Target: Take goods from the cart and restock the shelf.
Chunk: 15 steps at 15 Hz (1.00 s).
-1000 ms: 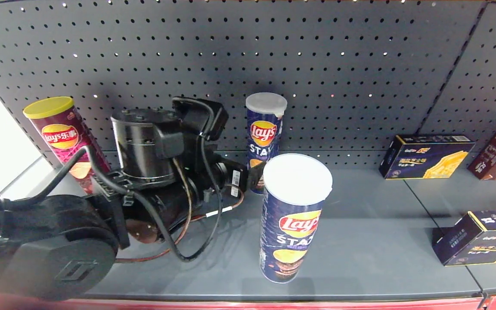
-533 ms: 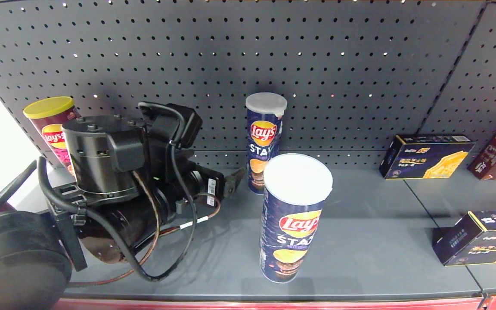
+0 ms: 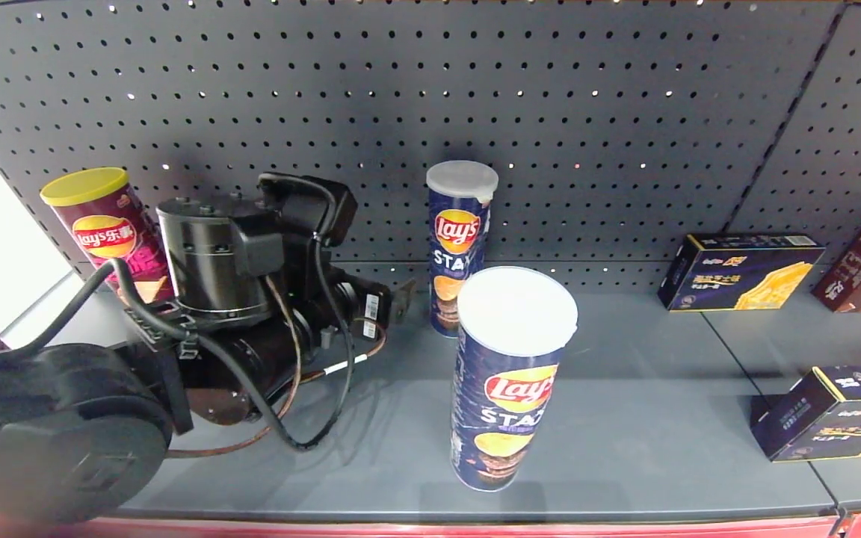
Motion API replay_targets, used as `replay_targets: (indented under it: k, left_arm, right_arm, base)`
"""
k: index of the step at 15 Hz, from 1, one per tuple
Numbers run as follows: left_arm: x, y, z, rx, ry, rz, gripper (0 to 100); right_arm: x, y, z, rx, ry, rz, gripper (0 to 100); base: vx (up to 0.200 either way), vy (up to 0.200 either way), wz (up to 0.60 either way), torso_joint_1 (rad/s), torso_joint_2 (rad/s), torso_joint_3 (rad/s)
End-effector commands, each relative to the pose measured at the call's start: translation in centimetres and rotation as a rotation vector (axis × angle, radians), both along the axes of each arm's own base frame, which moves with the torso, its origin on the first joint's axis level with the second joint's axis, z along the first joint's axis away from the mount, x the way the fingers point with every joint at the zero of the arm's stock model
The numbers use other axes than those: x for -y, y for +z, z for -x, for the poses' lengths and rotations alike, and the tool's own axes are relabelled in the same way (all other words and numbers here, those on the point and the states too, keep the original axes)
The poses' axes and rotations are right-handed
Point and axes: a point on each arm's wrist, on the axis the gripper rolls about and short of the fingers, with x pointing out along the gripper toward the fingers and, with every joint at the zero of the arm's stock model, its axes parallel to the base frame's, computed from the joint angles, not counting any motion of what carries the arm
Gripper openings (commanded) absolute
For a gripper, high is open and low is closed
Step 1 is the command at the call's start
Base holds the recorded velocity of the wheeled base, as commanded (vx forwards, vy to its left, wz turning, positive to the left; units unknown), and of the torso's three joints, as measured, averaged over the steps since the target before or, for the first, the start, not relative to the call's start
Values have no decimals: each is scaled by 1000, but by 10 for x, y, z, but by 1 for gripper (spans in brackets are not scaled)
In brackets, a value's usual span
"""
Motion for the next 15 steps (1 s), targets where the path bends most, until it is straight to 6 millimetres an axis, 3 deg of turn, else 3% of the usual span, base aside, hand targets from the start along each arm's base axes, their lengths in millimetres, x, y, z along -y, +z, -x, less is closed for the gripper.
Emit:
replay_targets:
  k: [1,6,15]
  left_arm:
    - [9,-10,-20,-15,13,-11,100]
    - [18,-17,-31,-25,11,-16,100]
    - [22,-21,-33,-35,5,-18,100]
  right_arm:
    - [0,0,0,0,0,1,100]
    - [0,0,0,-3,0,1,100]
    - [0,0,0,-1,0,1,100]
  base:
    - [0,0,0,0,0,0]
    - [0,0,0,0,0,0]
    - [0,0,0,0,0,0]
